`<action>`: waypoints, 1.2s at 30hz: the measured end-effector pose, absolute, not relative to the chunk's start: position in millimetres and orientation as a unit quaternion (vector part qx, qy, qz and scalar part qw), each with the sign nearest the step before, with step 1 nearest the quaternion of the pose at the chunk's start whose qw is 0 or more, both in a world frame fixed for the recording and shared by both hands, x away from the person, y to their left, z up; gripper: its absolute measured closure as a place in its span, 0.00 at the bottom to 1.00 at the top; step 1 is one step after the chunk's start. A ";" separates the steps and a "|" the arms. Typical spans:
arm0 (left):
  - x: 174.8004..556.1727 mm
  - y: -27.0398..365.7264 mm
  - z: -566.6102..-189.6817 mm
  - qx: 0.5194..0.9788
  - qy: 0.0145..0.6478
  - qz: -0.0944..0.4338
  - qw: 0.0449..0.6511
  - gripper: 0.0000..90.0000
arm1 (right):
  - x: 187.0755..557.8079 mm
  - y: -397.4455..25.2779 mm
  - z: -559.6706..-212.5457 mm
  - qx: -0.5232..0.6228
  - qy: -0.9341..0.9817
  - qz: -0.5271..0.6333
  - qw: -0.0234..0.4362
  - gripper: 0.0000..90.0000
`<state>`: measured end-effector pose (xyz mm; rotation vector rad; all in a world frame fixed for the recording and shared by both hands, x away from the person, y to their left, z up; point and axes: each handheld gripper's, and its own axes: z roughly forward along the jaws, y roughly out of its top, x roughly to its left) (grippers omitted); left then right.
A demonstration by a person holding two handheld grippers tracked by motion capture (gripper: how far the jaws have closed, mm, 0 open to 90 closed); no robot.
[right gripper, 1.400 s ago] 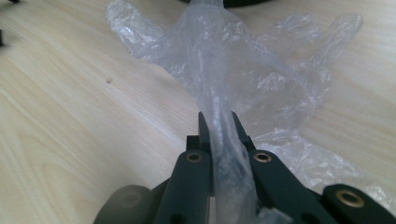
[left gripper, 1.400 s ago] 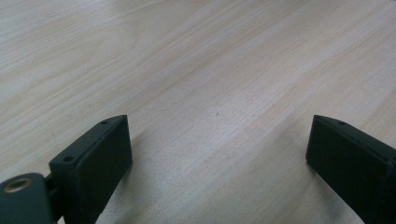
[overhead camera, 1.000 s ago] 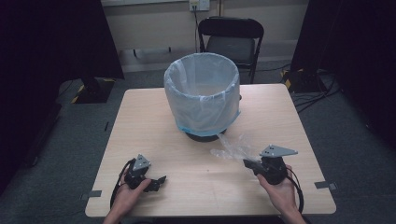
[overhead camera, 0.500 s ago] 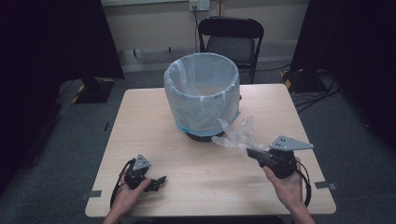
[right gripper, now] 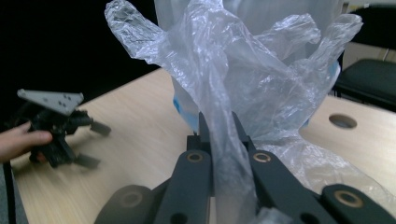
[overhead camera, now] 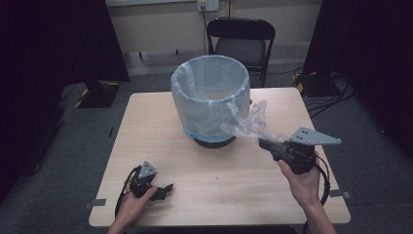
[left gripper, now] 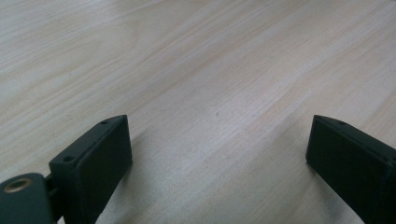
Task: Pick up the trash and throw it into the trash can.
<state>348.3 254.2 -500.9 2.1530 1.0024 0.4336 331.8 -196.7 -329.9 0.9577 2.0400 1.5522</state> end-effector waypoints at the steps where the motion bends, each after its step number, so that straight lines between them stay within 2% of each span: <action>1: 348.3 254.2 -500.9 0.834 0.388 0.168 0.356 0.07 | 332.8 -196.1 -325.9 0.339 0.728 0.560 0.203 1.00; 14: 348.4 254.2 -500.8 0.834 0.388 0.168 0.356 0.07 | 355.6 -169.0 -274.8 0.290 0.722 0.594 0.205 1.00; 25: 348.3 254.2 -500.9 0.834 0.388 0.168 0.356 0.07 | 417.3 -134.3 -238.4 0.271 0.725 0.606 0.184 1.00; 36: 348.4 254.2 -500.8 0.834 0.388 0.168 0.356 0.07 | 474.4 -118.9 -236.7 0.298 0.727 0.597 0.161 1.00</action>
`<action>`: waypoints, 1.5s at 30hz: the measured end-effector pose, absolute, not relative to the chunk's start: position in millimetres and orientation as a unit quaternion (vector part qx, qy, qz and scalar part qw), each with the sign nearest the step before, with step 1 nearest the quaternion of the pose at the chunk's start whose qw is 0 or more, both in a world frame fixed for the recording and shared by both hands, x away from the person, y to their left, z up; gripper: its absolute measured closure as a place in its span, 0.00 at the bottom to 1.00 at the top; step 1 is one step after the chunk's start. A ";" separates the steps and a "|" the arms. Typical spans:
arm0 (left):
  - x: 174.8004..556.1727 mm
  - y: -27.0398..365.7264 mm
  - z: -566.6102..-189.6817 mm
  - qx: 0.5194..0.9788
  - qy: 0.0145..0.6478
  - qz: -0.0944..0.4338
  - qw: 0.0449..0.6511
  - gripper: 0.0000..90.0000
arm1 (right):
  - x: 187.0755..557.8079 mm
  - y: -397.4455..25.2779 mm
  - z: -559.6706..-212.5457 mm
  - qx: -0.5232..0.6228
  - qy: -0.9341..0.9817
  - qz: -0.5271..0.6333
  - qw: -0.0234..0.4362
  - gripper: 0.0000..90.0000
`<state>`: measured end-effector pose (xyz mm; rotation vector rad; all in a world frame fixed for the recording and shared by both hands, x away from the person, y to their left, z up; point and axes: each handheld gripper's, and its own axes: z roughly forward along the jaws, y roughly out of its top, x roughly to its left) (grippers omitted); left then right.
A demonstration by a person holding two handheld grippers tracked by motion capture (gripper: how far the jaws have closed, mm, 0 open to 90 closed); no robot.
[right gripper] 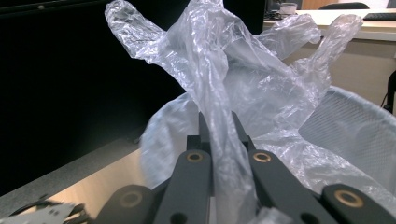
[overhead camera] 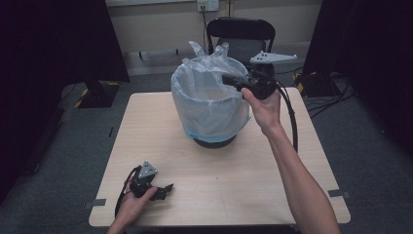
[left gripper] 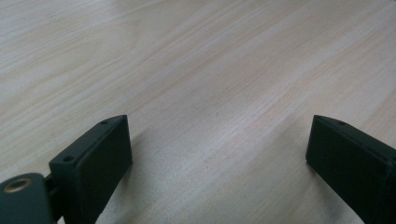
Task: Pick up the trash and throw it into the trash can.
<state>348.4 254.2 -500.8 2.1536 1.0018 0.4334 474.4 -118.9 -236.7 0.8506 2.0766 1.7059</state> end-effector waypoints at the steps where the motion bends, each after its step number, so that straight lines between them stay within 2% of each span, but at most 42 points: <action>1: 348.4 254.2 -500.8 0.834 0.388 0.168 0.356 0.07 | 485.5 -116.0 -237.5 0.304 0.726 0.597 0.156 1.00; 6: 348.4 254.2 -500.9 0.834 0.388 0.168 0.356 0.07 | 504.9 -107.4 -239.7 0.316 0.738 0.575 0.156 1.00; 9: 348.4 254.2 -500.9 0.834 0.388 0.168 0.356 0.07 | 515.5 -103.5 -241.0 0.326 0.739 0.569 0.155 0.84; 10: 348.4 254.2 -500.9 0.834 0.388 0.168 0.356 0.07 | 515.5 -103.5 -241.0 0.326 0.739 0.569 0.155 0.84; 11: 348.4 254.2 -500.9 0.834 0.388 0.168 0.356 0.07 | 517.8 -101.3 -241.9 0.334 0.743 0.559 0.158 0.64; 12: 348.4 254.2 -500.9 0.834 0.388 0.168 0.356 0.07 | 517.8 -101.3 -241.9 0.334 0.743 0.559 0.158 0.64; 13: 348.3 254.2 -500.9 0.833 0.388 0.167 0.356 0.07 | 518.8 -99.7 -242.9 0.338 0.749 0.547 0.163 0.55; 14: 348.3 254.2 -500.9 0.833 0.388 0.167 0.356 0.07 | 518.8 -99.7 -242.9 0.338 0.749 0.547 0.163 0.55; 15: 348.4 254.2 -500.9 0.833 0.388 0.168 0.356 0.07 | 519.6 -100.5 -243.2 0.349 0.743 0.545 0.170 0.41; 30: 348.4 254.2 -500.9 0.833 0.388 0.168 0.356 0.07 | 518.2 -101.9 -248.9 0.358 0.745 0.534 0.177 0.35; 36: 348.3 254.2 -500.9 0.834 0.388 0.168 0.356 0.07 | 504.6 -107.4 -247.0 0.363 0.745 0.527 0.190 0.21; 38: 348.4 254.2 -500.9 0.834 0.388 0.168 0.356 0.07 | 502.3 -109.6 -247.8 0.365 0.742 0.529 0.191 0.21; 39: 348.3 254.2 -500.9 0.834 0.388 0.168 0.356 0.07 | 497.4 -114.2 -249.1 0.367 0.740 0.529 0.194 0.16; 45: 348.4 254.2 -500.8 0.834 0.388 0.167 0.356 0.07 | 481.1 -130.4 -251.4 0.366 0.732 0.535 0.209 0.16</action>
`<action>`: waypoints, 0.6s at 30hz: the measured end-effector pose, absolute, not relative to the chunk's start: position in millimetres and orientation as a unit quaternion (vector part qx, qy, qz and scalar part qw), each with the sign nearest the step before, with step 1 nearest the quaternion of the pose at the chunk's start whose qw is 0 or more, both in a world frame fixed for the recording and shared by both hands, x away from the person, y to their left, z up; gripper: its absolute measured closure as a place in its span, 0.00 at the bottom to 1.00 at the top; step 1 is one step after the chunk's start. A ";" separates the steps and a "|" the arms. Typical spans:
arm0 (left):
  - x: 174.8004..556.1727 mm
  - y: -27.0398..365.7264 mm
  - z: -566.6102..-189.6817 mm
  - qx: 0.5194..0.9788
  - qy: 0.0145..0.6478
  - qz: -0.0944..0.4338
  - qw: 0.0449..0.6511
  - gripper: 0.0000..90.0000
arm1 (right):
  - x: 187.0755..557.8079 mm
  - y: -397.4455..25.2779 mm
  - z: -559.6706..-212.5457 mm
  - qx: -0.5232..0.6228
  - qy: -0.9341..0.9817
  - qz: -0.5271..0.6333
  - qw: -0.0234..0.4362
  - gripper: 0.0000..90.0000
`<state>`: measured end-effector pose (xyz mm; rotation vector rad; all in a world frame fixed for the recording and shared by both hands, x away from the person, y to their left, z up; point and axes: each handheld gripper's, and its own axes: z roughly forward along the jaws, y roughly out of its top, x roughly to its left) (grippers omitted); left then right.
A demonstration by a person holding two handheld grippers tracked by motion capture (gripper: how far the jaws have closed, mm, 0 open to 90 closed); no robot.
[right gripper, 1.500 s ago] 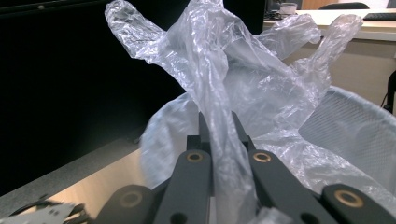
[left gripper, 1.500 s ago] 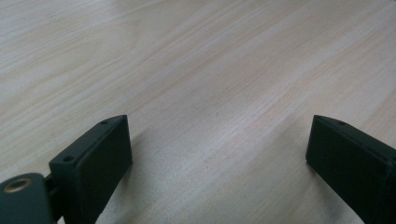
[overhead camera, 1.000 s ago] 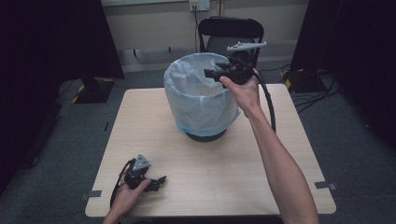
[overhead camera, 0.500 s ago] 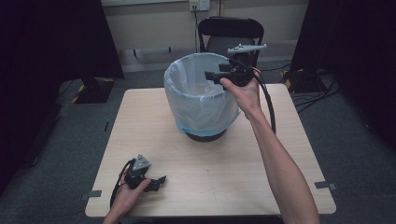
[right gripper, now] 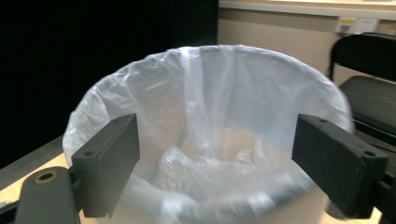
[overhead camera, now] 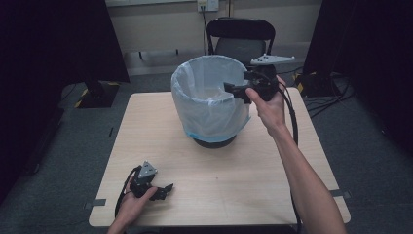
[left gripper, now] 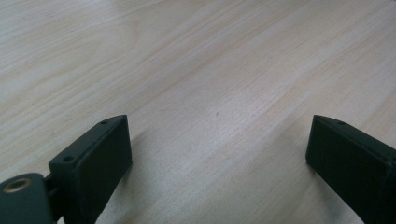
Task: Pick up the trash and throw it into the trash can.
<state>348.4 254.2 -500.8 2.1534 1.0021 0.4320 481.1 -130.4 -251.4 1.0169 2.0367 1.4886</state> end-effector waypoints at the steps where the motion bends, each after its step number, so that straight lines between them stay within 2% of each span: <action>1: 348.4 254.2 -500.8 0.834 0.388 0.167 0.356 0.07 | 477.7 -134.4 -252.4 0.366 0.732 0.534 0.211 0.16; 11: 348.4 254.2 -500.8 0.834 0.388 0.167 0.356 0.07 | 444.7 -163.1 -269.1 0.380 0.717 0.544 0.213 0.16; 18: 348.4 254.2 -500.9 0.833 0.388 0.168 0.356 0.07 | 413.2 -176.4 -299.0 0.397 0.731 0.506 0.228 0.16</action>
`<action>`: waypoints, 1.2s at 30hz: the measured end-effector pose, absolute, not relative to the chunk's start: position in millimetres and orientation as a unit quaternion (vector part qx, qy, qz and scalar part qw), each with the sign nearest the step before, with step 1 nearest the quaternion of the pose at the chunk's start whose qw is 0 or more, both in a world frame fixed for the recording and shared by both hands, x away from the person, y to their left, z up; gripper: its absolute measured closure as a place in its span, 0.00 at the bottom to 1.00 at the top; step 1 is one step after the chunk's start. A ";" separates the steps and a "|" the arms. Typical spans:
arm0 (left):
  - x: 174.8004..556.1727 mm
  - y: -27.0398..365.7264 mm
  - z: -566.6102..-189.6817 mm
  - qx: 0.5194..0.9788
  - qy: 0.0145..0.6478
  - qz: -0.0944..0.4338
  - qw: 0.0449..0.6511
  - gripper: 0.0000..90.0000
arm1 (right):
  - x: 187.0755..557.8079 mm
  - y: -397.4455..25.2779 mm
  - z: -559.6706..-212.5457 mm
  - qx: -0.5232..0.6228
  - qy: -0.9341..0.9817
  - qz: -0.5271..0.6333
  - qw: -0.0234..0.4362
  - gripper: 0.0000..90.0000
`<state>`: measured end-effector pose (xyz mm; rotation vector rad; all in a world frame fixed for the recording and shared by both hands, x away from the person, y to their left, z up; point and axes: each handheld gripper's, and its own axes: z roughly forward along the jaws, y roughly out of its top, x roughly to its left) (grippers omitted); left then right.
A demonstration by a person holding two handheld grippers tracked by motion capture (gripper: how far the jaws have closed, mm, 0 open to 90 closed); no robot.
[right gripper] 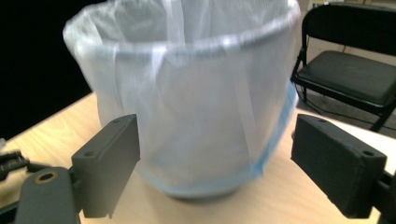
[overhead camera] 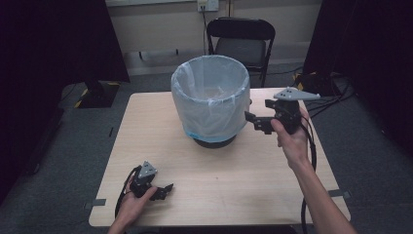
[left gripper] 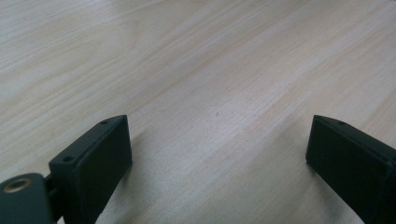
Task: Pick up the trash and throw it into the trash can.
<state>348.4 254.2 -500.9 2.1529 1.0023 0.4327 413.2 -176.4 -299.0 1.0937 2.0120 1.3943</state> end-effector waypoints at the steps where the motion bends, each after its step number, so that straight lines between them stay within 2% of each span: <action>1: 348.4 254.2 -500.9 0.833 0.388 0.168 0.356 0.07 | 410.0 -178.6 -303.4 0.401 0.730 0.504 0.229 0.16; 13: 348.4 254.2 -500.9 0.833 0.388 0.168 0.356 0.07 | 379.9 -205.2 -352.7 0.445 0.733 0.451 0.249 0.16; 36: 348.1 254.1 -500.8 0.833 0.389 0.168 0.355 0.07 | 359.2 -239.0 -457.4 0.504 0.760 0.349 0.214 0.17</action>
